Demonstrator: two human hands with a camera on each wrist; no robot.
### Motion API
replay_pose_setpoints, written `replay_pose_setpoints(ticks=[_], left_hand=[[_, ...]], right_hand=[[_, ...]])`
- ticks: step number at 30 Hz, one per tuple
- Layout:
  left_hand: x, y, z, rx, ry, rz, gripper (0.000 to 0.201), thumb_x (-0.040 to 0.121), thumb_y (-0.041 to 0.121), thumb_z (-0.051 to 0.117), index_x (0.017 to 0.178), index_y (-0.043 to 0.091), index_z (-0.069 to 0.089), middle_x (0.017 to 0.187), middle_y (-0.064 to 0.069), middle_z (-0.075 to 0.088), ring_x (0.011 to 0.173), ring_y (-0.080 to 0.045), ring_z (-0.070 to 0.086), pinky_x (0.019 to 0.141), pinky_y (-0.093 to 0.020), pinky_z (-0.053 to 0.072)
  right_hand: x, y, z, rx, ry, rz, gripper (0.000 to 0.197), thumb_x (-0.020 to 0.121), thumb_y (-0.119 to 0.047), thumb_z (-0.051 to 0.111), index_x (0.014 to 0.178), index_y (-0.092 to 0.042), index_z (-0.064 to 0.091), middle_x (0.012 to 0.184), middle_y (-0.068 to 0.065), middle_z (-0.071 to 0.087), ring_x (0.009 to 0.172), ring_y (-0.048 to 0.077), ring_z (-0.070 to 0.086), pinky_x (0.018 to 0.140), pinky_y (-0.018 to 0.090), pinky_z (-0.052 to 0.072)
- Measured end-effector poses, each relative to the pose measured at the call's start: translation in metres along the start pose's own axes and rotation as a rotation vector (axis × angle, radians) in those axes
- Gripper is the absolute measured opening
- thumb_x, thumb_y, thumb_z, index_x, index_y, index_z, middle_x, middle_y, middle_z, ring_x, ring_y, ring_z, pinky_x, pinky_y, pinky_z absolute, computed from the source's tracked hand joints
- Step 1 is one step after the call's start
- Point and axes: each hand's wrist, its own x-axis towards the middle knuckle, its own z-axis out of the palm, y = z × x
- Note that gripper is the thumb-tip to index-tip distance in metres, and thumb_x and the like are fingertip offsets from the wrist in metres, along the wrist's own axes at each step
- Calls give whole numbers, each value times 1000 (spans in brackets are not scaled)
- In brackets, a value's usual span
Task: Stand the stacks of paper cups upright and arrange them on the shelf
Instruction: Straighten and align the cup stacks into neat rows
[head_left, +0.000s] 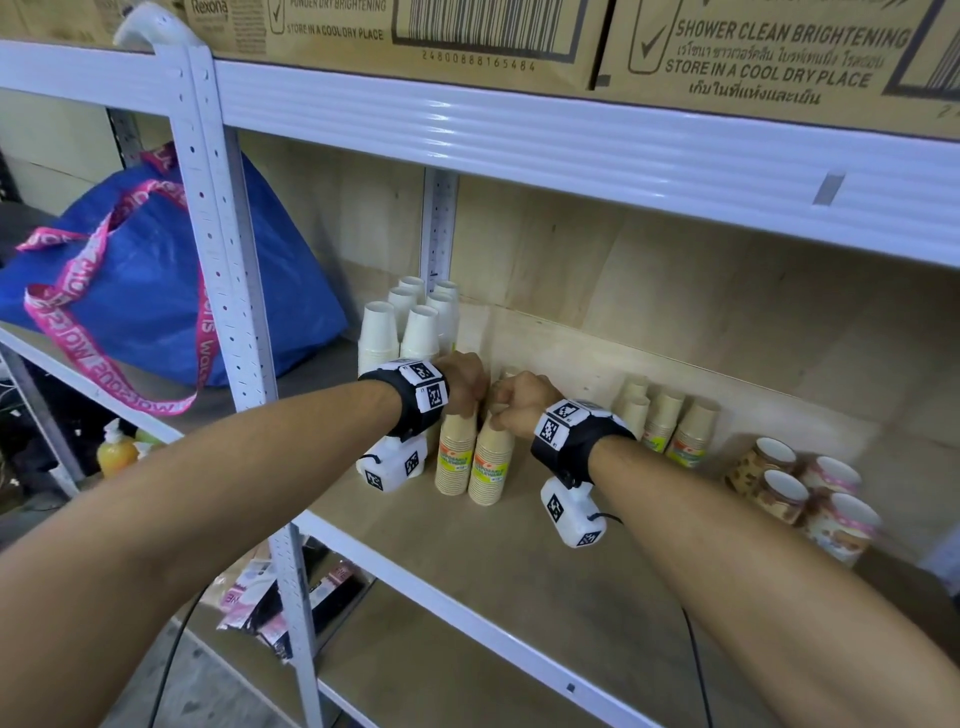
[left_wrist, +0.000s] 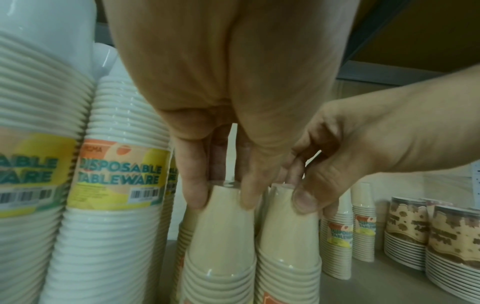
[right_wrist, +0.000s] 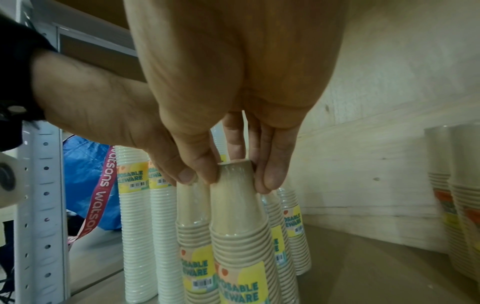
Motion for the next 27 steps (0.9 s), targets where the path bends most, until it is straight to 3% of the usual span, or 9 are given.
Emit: replay_pose_setpoints(ticks=[3,7,12,16,22,27], left_hand=[[-4,1,2,-18,16,-8,33,86,6,66,119,4,67,117,-12,68,108,-27,63,81,-29,49],[-6,0,2,-66,29,-13,33,85,7,68,118,7,69,116,-10,68,106,-25,63,80,-27,49],[-5,3,-1,-135,31,-27,34,82,6,70,116,11,69,118,-5,66,105,-23,62,78,-26,48],[-3,14,-4,-151,35,-11,38,79,10,73,116,16,69,119,-2,65,103,-22,62,79,-26,50],[5,38,-6,-182,25,44,34,77,8,75,110,12,71,114,-6,66,102,-25,64,84,-31,54],[13,65,-7,-173,19,90,30,78,9,75,107,14,72,115,-8,67,102,-26,64,84,-31,54]], right_hand=[[-7,-3,-2,-5,10,9,28,76,-15,72,101,-3,68,97,11,65,83,23,59,75,32,52],[-16,-4,-5,-28,40,25,29,78,-16,72,104,-5,67,80,-1,50,82,21,53,67,26,44],[-23,1,-10,-60,27,84,34,76,-21,75,105,-6,67,97,6,58,81,21,56,69,27,48],[-31,7,-20,-62,39,104,32,73,-21,76,101,-6,69,98,7,65,83,22,61,70,29,51],[-44,28,-38,-65,75,144,35,72,-21,76,102,-5,68,97,9,64,88,24,63,74,30,54],[-54,51,-52,-65,98,185,27,69,-19,77,90,-3,70,92,12,70,83,23,65,65,28,50]])
